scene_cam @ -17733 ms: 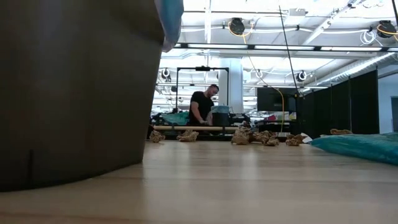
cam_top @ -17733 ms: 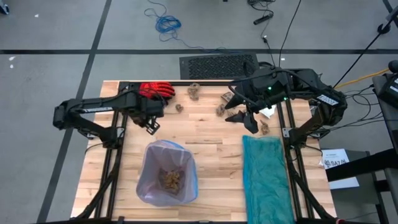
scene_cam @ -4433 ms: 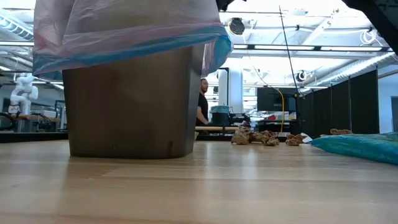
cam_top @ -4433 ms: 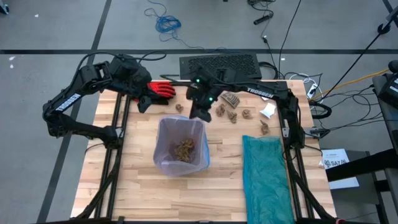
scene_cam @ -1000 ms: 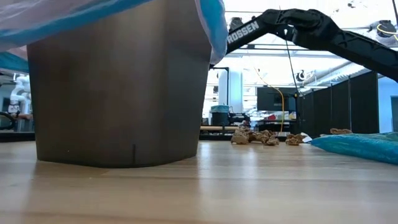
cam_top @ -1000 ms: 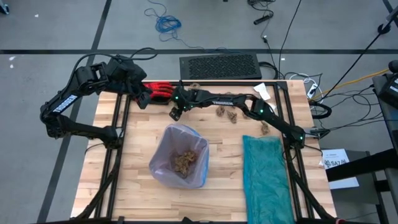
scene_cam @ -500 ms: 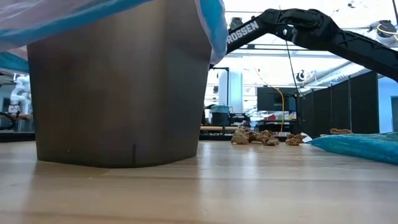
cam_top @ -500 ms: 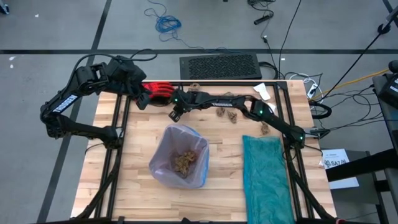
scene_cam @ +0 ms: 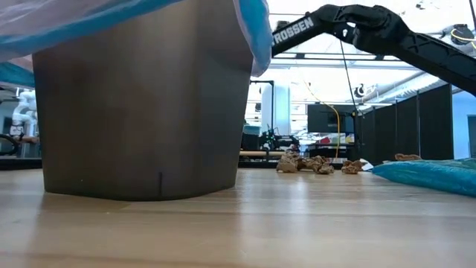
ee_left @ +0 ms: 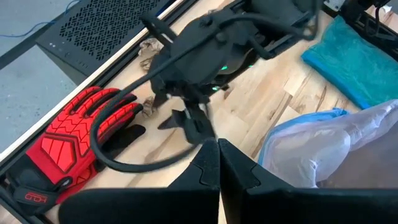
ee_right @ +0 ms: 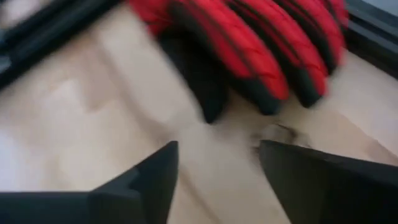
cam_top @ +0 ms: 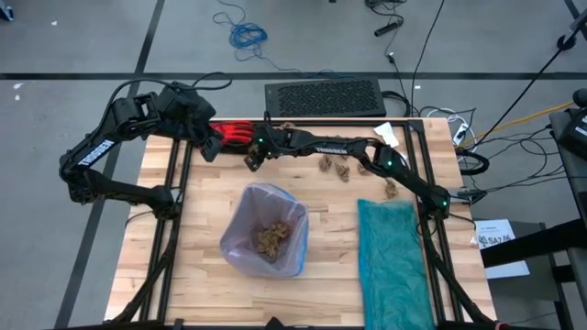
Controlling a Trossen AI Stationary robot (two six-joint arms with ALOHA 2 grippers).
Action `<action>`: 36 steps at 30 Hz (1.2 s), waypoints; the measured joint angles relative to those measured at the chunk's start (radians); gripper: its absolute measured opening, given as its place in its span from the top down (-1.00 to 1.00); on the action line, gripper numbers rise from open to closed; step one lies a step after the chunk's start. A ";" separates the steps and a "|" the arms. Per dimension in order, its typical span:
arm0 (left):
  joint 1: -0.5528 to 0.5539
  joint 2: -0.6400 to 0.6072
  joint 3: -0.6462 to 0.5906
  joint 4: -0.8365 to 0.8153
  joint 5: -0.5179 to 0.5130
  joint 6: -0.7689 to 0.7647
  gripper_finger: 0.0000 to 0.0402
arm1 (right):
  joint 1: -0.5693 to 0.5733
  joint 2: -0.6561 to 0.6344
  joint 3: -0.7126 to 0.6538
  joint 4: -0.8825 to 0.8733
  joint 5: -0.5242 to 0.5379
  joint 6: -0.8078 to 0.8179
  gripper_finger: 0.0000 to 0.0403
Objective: Place trash/remove bag and relplace
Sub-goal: Put the brown napkin into the trash bin
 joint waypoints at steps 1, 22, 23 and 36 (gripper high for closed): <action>0.000 0.000 0.000 0.000 0.000 0.000 1.00 | -0.002 0.009 -0.001 -0.003 0.021 0.016 -0.20; 0.000 0.000 0.000 -0.022 0.000 0.008 1.00 | -0.034 0.041 -0.001 0.032 -0.042 0.074 0.32; 0.000 0.000 0.000 -0.022 0.000 0.008 1.00 | -0.037 0.041 -0.001 0.022 -0.082 0.059 0.43; 0.008 0.038 0.000 0.019 -0.096 -0.025 1.00 | -0.020 -0.221 -0.002 -0.281 -0.271 -0.194 1.00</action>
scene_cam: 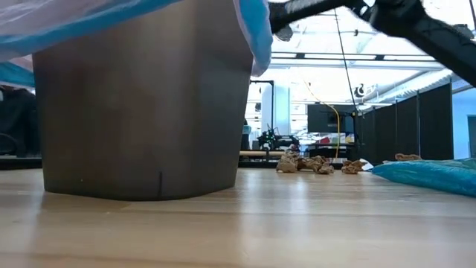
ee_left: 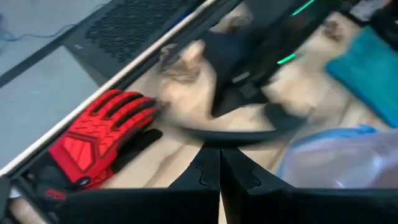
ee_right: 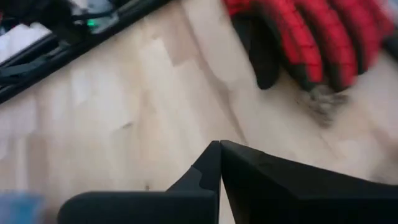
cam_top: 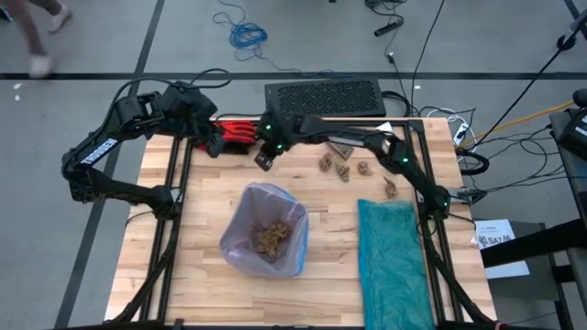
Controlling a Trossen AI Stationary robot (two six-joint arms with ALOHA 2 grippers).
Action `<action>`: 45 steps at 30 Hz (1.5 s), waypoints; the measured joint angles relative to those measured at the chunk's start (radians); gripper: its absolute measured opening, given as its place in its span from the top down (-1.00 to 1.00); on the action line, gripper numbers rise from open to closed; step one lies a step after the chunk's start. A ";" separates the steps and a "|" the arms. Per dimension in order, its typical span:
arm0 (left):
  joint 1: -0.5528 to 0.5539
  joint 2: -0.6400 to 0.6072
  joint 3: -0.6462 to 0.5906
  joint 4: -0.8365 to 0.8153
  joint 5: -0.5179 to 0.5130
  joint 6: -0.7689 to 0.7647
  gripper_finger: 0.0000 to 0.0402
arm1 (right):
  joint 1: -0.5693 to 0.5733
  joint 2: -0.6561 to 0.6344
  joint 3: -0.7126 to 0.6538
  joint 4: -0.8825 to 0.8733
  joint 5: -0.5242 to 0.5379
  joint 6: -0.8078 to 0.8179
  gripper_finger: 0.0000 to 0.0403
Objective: Place trash/remove bag and relplace
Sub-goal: Put the brown napkin into the trash bin
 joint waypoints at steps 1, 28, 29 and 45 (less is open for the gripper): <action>0.011 0.005 0.000 0.000 -0.013 0.004 1.00 | -0.005 -0.033 0.000 -0.022 0.002 -0.016 1.00; 0.252 0.428 -0.402 0.540 0.415 0.324 1.00 | -0.119 -0.388 0.000 -0.503 0.083 -0.077 1.00; 0.251 0.453 -0.402 0.552 0.416 0.325 1.00 | -0.119 -0.395 0.000 -0.511 0.094 -0.077 1.00; 0.244 0.627 -0.402 0.683 0.089 0.287 1.00 | -0.116 -0.457 0.000 -0.523 0.143 -0.037 1.00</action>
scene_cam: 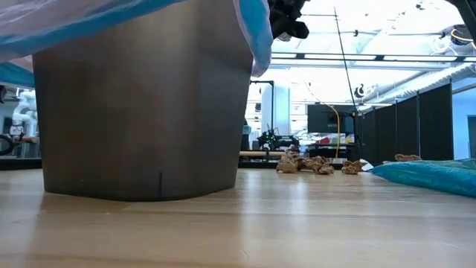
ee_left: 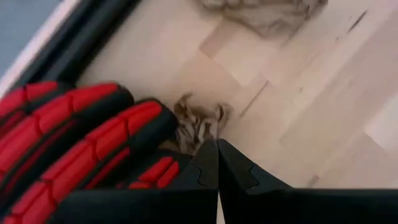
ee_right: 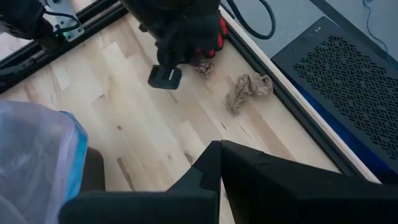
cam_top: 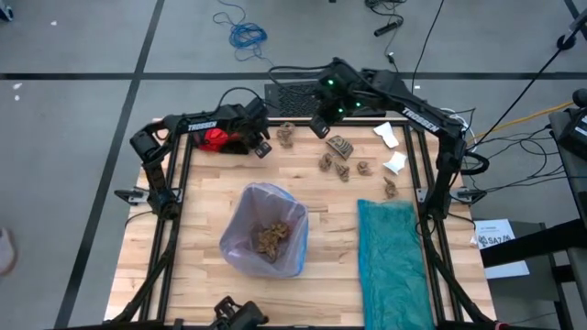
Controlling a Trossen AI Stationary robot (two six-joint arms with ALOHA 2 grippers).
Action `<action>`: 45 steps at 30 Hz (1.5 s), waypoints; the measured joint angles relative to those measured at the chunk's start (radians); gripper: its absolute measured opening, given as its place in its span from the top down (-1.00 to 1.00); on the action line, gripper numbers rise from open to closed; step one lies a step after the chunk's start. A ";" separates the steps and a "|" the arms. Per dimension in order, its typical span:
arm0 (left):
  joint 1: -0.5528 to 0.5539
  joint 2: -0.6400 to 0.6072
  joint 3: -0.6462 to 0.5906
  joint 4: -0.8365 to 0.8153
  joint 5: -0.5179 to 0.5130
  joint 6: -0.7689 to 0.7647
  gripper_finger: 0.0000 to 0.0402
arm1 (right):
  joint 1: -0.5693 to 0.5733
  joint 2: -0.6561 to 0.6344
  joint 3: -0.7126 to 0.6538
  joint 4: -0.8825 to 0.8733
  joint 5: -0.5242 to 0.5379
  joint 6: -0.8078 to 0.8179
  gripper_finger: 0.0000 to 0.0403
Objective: Place trash/remove bag and relplace
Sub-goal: Put the brown napkin into the trash bin
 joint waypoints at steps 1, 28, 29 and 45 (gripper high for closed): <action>0.000 0.000 0.000 0.011 -0.012 0.000 1.00 | 0.000 0.000 0.000 0.000 0.000 0.003 1.00; -0.047 -0.016 0.010 -0.045 0.054 -0.028 1.00 | 0.000 -0.001 0.000 0.001 -0.006 -0.020 1.00; -0.053 -0.028 0.011 -0.053 0.055 -0.032 1.00 | 0.000 -0.001 0.000 0.001 -0.006 -0.024 1.00; -0.037 0.075 0.011 -0.040 -0.043 -0.053 1.00 | 0.010 -0.001 0.000 0.002 -0.008 -0.038 1.00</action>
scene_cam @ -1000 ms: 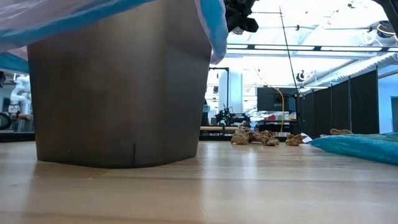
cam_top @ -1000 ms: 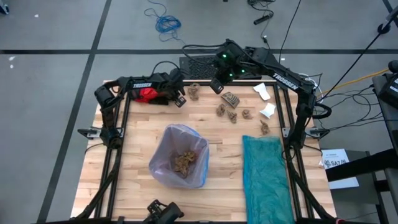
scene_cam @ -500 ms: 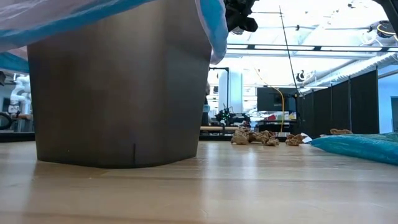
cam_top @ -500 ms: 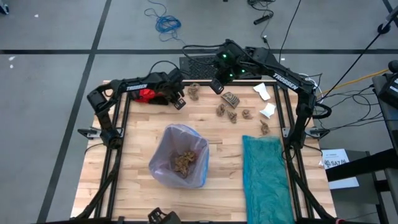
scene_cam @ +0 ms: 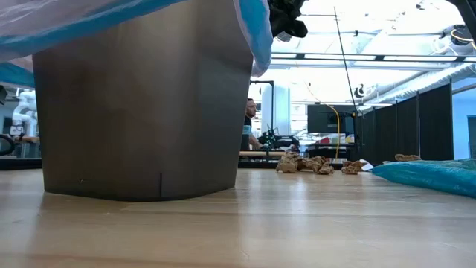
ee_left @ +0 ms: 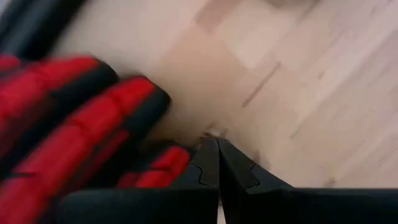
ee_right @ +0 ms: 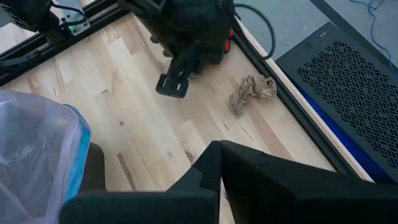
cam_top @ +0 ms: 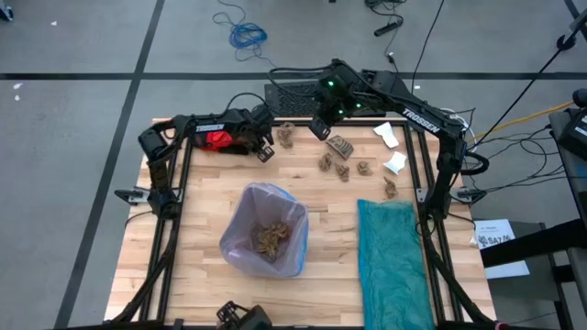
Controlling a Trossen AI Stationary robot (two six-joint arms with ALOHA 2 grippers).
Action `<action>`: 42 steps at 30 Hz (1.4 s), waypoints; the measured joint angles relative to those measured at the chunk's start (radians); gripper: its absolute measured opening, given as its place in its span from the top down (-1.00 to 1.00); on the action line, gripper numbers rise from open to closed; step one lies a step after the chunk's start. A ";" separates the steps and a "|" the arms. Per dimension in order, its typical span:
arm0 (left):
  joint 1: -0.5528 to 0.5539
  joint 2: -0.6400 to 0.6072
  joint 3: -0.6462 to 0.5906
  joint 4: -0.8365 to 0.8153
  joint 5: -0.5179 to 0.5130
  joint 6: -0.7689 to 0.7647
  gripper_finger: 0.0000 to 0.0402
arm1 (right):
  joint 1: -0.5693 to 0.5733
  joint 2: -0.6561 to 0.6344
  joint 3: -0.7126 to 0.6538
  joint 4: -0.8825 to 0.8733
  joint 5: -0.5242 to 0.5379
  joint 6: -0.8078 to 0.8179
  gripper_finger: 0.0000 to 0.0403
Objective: Place trash/remove bag and relplace
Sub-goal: Put the brown napkin into the trash bin
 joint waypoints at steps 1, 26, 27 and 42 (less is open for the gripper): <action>-0.002 0.004 -0.001 -0.009 0.001 0.000 1.00 | 0.001 0.000 0.000 0.000 0.000 0.000 1.00; -0.066 -0.118 -0.001 -0.163 -0.001 -0.283 0.84 | 0.018 -0.001 0.000 -0.002 -0.005 -0.003 1.00; -0.063 -0.116 -0.001 -0.163 -0.002 -0.280 0.79 | 0.020 -0.001 0.000 -0.002 -0.005 -0.003 1.00; -0.019 -0.029 -0.001 -0.142 0.021 -0.222 0.24 | 0.040 -0.002 0.000 -0.016 -0.005 0.000 1.00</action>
